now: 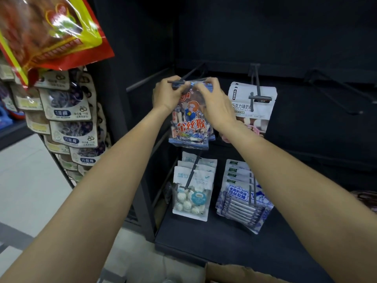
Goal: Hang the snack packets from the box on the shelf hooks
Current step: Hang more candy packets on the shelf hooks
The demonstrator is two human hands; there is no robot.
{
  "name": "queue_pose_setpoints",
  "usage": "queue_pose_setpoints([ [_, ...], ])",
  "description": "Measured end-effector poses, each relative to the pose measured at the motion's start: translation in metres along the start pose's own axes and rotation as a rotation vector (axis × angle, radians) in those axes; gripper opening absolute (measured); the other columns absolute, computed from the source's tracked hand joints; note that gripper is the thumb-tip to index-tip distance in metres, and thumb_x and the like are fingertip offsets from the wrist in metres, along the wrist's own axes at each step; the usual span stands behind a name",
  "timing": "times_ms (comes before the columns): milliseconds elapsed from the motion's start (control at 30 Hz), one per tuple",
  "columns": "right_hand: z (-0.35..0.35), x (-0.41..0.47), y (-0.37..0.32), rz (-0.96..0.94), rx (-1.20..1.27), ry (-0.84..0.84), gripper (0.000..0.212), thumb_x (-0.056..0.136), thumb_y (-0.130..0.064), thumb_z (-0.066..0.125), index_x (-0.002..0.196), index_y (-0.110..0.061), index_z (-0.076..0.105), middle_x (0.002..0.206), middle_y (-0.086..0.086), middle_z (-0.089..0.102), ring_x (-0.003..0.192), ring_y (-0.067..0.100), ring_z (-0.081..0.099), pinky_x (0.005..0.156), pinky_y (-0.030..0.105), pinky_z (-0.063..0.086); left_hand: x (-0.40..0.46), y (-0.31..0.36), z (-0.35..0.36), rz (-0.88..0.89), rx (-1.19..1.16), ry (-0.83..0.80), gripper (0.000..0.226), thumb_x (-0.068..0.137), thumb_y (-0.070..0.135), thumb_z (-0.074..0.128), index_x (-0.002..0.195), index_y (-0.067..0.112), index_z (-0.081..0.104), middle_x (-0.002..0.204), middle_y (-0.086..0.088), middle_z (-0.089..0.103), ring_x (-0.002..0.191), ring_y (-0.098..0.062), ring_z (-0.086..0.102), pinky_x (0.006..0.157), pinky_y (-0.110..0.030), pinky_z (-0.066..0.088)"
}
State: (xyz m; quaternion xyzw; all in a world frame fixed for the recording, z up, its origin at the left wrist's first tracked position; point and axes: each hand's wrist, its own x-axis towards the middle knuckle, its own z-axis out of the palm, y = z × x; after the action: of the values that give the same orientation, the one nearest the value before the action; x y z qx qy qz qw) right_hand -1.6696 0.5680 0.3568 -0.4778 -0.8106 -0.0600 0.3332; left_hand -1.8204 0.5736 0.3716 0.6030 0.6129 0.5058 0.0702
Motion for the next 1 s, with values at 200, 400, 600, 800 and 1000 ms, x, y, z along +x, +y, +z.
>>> queue_pose_setpoints([
  [200,0.008,0.025,0.009,0.097,-0.055,-0.055,0.040,0.094,-0.019,0.045,0.134,-0.022,0.043,0.134,0.008,0.036,0.096,0.024,0.043,0.076,0.042,0.048,0.021,-0.008,0.019,0.035,-0.042,-0.035,0.025,0.091,0.040,0.057,0.088,0.016,0.064,0.087,-0.001,0.066,0.082,-0.018,0.062,0.073,-0.040,0.051],
  [400,0.017,-0.006,0.004,0.059,0.078,0.111,0.048,0.101,-0.017,0.038,0.146,-0.004,0.032,0.156,0.017,0.021,0.144,0.030,0.018,0.118,0.035,0.013,-0.017,-0.014,0.035,-0.059,0.168,0.139,0.048,0.088,0.016,0.058,0.133,0.015,0.042,0.138,-0.009,0.040,0.121,-0.024,0.045,0.091,-0.029,0.044],
  [600,0.011,-0.118,0.007,-0.143,-0.059,0.217,0.040,0.078,0.007,0.062,0.118,0.003,0.060,0.134,0.023,0.052,0.130,0.040,0.042,0.109,0.050,0.033,-0.139,0.001,0.026,-0.078,-0.095,0.056,0.030,0.087,0.018,0.060,0.117,0.023,0.056,0.119,0.004,0.058,0.108,-0.013,0.055,0.092,-0.032,0.047],
  [800,-0.009,-0.301,0.028,0.067,0.010,-0.139,0.044,0.079,-0.008,0.052,0.123,-0.010,0.057,0.068,0.011,0.064,0.065,0.033,0.060,0.071,0.040,0.053,-0.279,0.030,0.034,0.025,-0.271,-0.458,0.013,0.095,0.019,0.054,0.104,0.019,0.063,0.095,0.008,0.068,0.087,-0.001,0.061,0.073,-0.017,0.046],
  [1000,-0.018,-0.466,0.082,0.399,-0.010,-0.906,0.028,0.094,-0.025,0.047,0.118,-0.020,0.060,0.111,0.015,0.065,0.103,0.034,0.062,0.079,0.039,0.047,-0.399,0.004,0.096,0.229,-0.016,-0.889,0.021,0.090,0.026,0.053,0.104,0.020,0.067,0.100,0.007,0.069,0.090,-0.009,0.064,0.075,-0.028,0.051],
])
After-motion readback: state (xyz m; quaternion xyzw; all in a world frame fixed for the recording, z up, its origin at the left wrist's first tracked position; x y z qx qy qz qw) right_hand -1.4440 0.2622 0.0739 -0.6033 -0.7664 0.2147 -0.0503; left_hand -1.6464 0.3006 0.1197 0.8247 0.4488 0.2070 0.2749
